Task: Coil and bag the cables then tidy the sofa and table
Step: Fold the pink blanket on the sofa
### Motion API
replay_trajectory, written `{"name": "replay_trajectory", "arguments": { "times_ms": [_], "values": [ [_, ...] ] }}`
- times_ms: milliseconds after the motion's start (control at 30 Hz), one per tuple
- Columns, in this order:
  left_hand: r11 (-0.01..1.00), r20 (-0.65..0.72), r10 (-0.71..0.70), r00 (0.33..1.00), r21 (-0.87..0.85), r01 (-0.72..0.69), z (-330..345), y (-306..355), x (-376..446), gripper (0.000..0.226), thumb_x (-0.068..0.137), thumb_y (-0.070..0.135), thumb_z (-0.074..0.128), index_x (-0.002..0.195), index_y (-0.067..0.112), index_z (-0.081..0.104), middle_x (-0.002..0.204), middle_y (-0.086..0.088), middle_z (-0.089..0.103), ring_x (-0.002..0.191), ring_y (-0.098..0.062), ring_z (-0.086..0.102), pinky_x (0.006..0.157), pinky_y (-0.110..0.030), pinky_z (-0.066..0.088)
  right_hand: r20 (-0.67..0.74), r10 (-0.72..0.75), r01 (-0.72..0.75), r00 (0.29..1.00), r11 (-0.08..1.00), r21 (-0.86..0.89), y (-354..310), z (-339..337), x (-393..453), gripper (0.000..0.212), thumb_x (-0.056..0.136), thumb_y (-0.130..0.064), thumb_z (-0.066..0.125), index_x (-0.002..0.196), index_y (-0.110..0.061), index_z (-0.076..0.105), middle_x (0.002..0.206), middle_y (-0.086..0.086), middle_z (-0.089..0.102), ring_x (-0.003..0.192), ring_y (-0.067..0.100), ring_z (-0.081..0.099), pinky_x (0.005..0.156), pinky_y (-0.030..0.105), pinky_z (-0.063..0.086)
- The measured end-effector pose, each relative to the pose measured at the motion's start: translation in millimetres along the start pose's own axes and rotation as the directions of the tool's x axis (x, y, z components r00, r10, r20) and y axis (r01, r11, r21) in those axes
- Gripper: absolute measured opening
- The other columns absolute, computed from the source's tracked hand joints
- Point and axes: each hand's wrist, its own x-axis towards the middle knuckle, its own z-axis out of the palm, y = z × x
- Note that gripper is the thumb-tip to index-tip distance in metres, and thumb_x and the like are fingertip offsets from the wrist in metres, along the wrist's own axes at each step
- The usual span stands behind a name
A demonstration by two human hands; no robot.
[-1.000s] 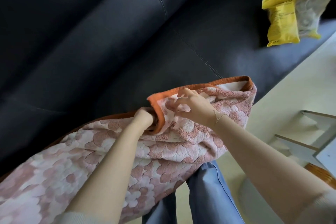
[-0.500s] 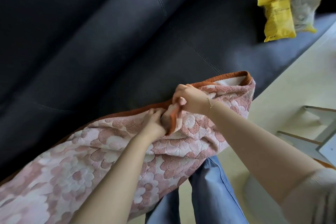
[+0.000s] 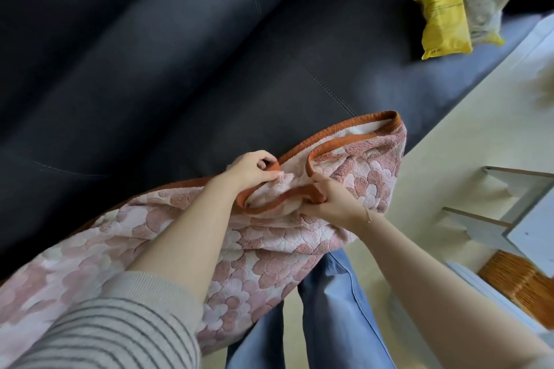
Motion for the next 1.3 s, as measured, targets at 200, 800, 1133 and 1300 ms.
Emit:
{"name": "replay_trajectory", "arguments": {
  "times_ms": [200,800,1133,1300],
  "values": [
    [0.979,-0.049,0.034,0.998,-0.200,-0.043,-10,-6,-49,0.024,0.077,0.029,0.075,0.073,0.009,0.062,0.068,0.000,0.056,0.066,-0.012,0.051,0.064,-0.029,0.040,-0.200,0.022,-0.039,0.979,0.996,-0.082,8,-4,-8,0.013,0.083,-0.029,0.067,0.086,-0.020,0.075,0.095,-0.009,0.062,0.078,0.008,0.058,0.063,0.019,0.041],
    [0.899,-0.292,-0.437,0.851,-0.125,0.420,19,-57,-12,0.024,0.096,0.029,0.054,0.119,0.022,0.052,0.121,-0.010,0.055,0.112,-0.034,0.054,0.088,-0.038,0.046,-0.342,-0.222,0.127,0.913,0.952,-0.278,5,7,-6,0.031,0.076,-0.029,0.049,0.092,-0.012,0.070,0.120,-0.003,0.061,0.130,0.020,0.041,0.116,0.036,0.018],
    [0.989,-0.314,-0.122,0.941,0.042,0.142,-35,-14,-30,0.013,0.099,0.029,0.044,0.102,0.028,0.057,0.103,-0.002,0.066,0.101,-0.029,0.061,0.086,-0.038,0.048,-0.461,-0.025,0.127,0.887,0.973,0.193,-41,-20,4,0.029,0.093,-0.015,0.059,0.065,-0.019,0.050,0.056,-0.012,0.050,0.052,0.004,0.042,0.051,0.030,0.037],
    [0.956,-0.416,0.291,0.862,0.159,-0.246,-115,112,-43,0.008,0.094,0.028,0.056,0.090,0.027,0.062,0.080,0.004,0.065,0.077,-0.017,0.061,0.070,-0.036,0.048,-0.516,-0.002,0.127,0.857,0.970,0.208,-50,-47,-2,0.019,0.095,-0.027,0.060,0.078,-0.019,0.061,0.065,0.005,0.060,0.056,0.020,0.052,0.055,0.041,0.045]
  ]
}}
